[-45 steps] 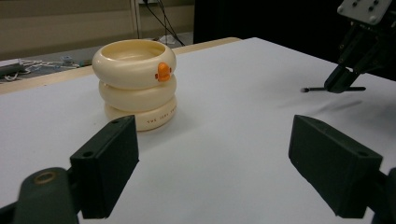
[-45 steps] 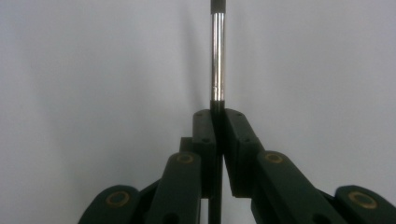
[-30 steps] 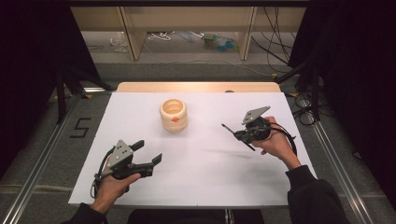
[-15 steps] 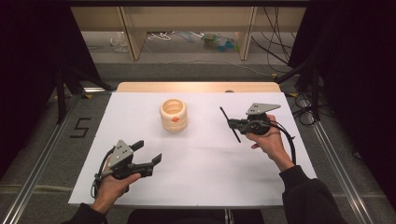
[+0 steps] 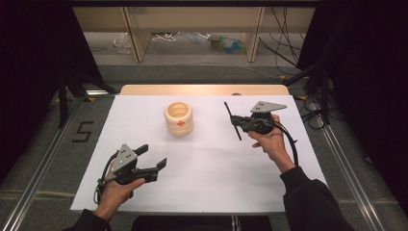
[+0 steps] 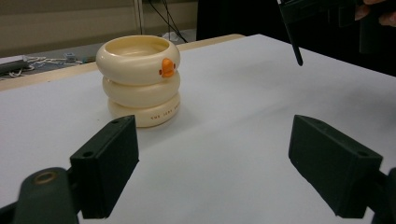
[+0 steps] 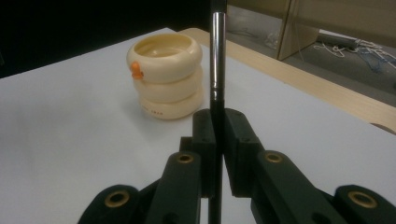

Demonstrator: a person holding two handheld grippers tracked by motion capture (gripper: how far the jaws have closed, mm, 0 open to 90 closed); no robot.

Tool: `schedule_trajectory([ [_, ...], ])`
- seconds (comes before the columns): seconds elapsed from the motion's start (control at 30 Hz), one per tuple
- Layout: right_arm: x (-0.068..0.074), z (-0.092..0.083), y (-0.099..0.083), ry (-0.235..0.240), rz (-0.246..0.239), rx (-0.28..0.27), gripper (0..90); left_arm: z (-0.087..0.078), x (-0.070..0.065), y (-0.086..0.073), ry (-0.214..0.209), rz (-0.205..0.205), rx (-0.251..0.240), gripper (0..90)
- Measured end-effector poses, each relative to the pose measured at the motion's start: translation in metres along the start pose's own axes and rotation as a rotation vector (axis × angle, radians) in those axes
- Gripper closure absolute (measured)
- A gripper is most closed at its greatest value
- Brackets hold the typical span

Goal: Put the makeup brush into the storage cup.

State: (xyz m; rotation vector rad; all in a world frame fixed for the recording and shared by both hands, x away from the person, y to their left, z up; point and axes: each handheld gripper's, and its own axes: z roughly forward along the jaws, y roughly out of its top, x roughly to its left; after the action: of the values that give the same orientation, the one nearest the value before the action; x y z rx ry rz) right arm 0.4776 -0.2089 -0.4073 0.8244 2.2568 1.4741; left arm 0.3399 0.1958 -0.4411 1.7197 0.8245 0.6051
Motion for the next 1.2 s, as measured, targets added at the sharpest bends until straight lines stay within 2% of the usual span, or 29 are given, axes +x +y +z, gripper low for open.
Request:
schedule_trajectory([
  [0.07,0.001,0.002,0.002,-0.004,-0.001,0.005,84.2,0.000,0.000,0.000,-0.001,0.003,-0.002,16.1],
  [0.13,0.001,0.004,0.005,0.006,0.001,0.001,84.2,0.001,0.000,0.000,0.002,-0.016,-0.004,16.1],
  [0.23,0.002,0.008,0.009,0.005,0.006,-0.030,84.2,0.000,0.000,0.000,-0.002,0.001,-0.002,16.1],
  [0.4,0.004,0.013,0.015,0.020,0.016,-0.052,84.2,0.000,0.001,0.000,-0.001,0.000,-0.004,16.1],
  [0.47,0.006,0.015,0.018,0.011,0.015,-0.060,84.2,0.000,0.001,0.000,0.002,-0.008,-0.006,16.1],
  [0.53,0.007,0.018,0.019,0.030,0.012,-0.064,84.2,0.000,0.000,0.000,0.003,-0.014,-0.005,16.1],
  [0.57,0.008,0.019,0.021,0.020,0.006,-0.058,84.2,0.000,0.000,0.000,-0.001,0.001,-0.003,16.1],
  [0.67,0.010,0.021,0.024,0.016,-0.004,-0.069,84.2,0.001,0.000,0.000,0.002,-0.017,-0.008,16.1],
  [0.8,0.012,0.025,0.028,0.031,-0.002,-0.088,84.2,0.001,0.000,0.000,0.000,-0.009,-0.005,16.1],
  [0.97,0.015,0.030,0.033,0.038,-0.007,-0.086,84.3,0.000,0.001,0.000,-0.002,0.000,-0.008,16.1],
  [1.07,0.016,0.033,0.036,0.035,-0.017,-0.097,84.3,0.000,0.001,0.000,0.001,-0.003,-0.007,16.1],
  [1.17,0.015,0.035,0.038,0.030,-0.015,-0.085,84.2,0.001,0.001,0.000,-0.010,-0.012,-0.015,16.1],
  [1.2,0.014,0.036,0.038,0.031,-0.011,-0.089,84.2,0.000,0.001,0.000,0.000,-0.011,-0.011,16.1],
])
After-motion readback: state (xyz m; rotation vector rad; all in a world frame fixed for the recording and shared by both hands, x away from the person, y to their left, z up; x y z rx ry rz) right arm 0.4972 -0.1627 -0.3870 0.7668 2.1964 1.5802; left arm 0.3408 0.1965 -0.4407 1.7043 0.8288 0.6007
